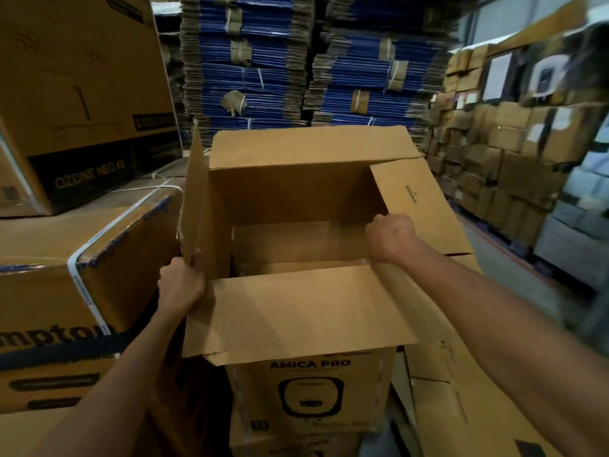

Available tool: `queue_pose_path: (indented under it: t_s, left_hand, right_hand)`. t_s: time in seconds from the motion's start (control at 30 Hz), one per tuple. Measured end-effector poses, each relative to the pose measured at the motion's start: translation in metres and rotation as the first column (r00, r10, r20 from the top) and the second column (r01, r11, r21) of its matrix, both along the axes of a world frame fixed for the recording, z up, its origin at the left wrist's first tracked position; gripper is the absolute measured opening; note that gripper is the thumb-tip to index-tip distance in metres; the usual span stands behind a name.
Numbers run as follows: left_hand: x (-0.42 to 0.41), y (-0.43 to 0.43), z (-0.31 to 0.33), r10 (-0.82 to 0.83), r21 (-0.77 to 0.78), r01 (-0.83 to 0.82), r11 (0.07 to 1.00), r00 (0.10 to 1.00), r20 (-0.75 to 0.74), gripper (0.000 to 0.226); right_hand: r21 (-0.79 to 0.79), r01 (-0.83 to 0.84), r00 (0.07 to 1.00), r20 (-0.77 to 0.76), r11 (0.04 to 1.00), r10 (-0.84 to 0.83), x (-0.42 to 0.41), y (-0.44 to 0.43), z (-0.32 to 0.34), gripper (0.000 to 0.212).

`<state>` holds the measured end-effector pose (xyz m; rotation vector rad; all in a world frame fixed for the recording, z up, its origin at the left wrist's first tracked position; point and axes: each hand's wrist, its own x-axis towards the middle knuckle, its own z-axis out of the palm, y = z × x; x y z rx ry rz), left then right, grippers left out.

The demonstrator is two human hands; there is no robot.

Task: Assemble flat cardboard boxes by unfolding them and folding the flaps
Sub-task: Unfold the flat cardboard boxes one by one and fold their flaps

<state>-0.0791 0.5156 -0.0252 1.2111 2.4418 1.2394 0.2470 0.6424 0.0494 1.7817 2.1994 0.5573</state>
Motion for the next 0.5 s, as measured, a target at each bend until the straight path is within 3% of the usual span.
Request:
queue_pose_path:
  t_s: [0.1,0.2,0.33,0.43,0.5]
  left_hand:
    - [-0.001,0.004,0.003,0.004,-0.013,-0.004,1.0,1.0,-0.026,0.069]
    - [0.001,0.007,0.006,-0.005,-0.004,0.004,1.0,1.0,-0.027,0.065]
    - [0.014,0.009,0.01,-0.004,0.006,0.004,1.0,0.998,-0.058,0.069]
    - [0.031,0.012,0.018,-0.025,0.014,0.025,1.0,0.999,-0.035,0.066]
    - [0.041,0.013,0.021,-0.064,0.028,0.065,0.997,0.997,-0.032,0.062]
  right_hand:
    - [0.12,0.031,0.997,0.073,0.992,-0.039,0.01,0.002,0.025,0.018]
    - [0.173,0.19,0.979,0.042,0.966,-0.2,0.038,0.014,0.045,0.023]
    - [0.129,0.408,0.912,-0.024,0.904,-0.408,0.088,0.025,0.039,0.022]
    - [0.082,0.428,0.886,-0.236,0.9,-0.4,0.121,0.031,0.01,0.027]
    - [-0.024,0.397,0.818,-0.445,0.917,-0.365,0.138,0.034,-0.013,0.039]
